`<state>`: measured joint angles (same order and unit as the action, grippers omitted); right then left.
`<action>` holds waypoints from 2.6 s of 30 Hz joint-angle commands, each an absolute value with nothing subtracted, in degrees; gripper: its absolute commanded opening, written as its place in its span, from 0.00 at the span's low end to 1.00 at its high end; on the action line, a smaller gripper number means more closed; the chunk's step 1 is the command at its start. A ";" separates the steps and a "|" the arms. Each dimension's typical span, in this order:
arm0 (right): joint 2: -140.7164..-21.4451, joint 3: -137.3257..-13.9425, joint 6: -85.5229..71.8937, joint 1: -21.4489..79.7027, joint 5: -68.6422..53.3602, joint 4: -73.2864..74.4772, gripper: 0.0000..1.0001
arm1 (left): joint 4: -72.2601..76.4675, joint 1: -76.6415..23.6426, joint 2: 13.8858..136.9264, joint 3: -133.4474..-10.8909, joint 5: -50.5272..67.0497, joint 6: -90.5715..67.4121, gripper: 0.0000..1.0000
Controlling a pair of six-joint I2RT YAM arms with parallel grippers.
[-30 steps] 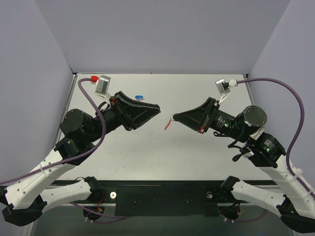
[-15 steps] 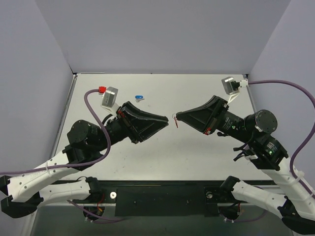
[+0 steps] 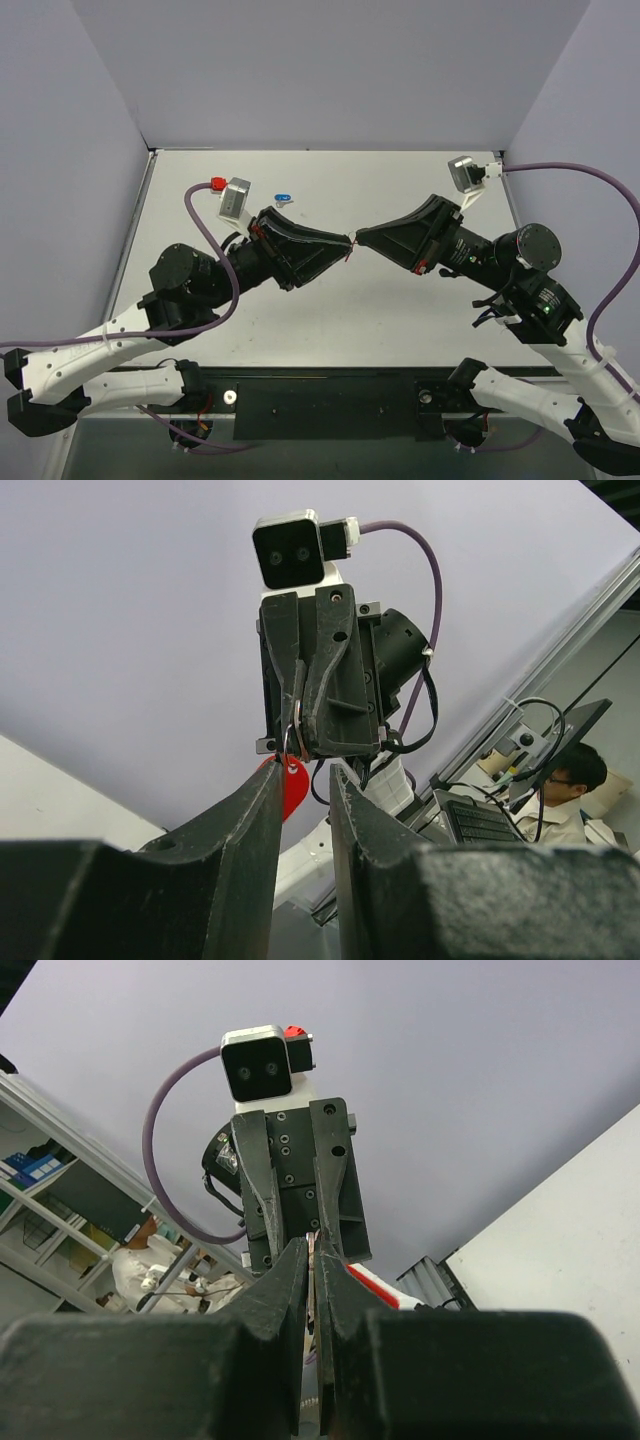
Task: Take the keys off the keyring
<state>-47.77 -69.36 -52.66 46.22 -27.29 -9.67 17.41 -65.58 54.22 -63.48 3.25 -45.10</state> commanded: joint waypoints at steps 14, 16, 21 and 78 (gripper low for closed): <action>-46.85 -68.56 -52.82 47.29 -27.68 -14.94 0.00 | 21.71 -66.62 56.42 -67.06 2.81 -44.65 0.22; -46.93 -68.55 -52.82 47.37 -27.69 -14.94 0.00 | 21.71 -66.88 56.69 -67.32 2.72 -44.47 0.18; -46.50 -68.20 -52.56 47.46 -27.77 -14.59 0.00 | 21.27 -67.06 56.86 -68.20 2.37 -44.38 0.08; -47.55 -73.31 -42.36 48.60 -33.66 8.53 0.00 | -7.73 -66.88 56.87 -78.14 6.50 -38.32 0.00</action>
<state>-47.13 -73.30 -43.44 48.01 -30.00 6.70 -6.81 -67.02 57.82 -75.18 5.32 -39.97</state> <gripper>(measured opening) 0.007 0.022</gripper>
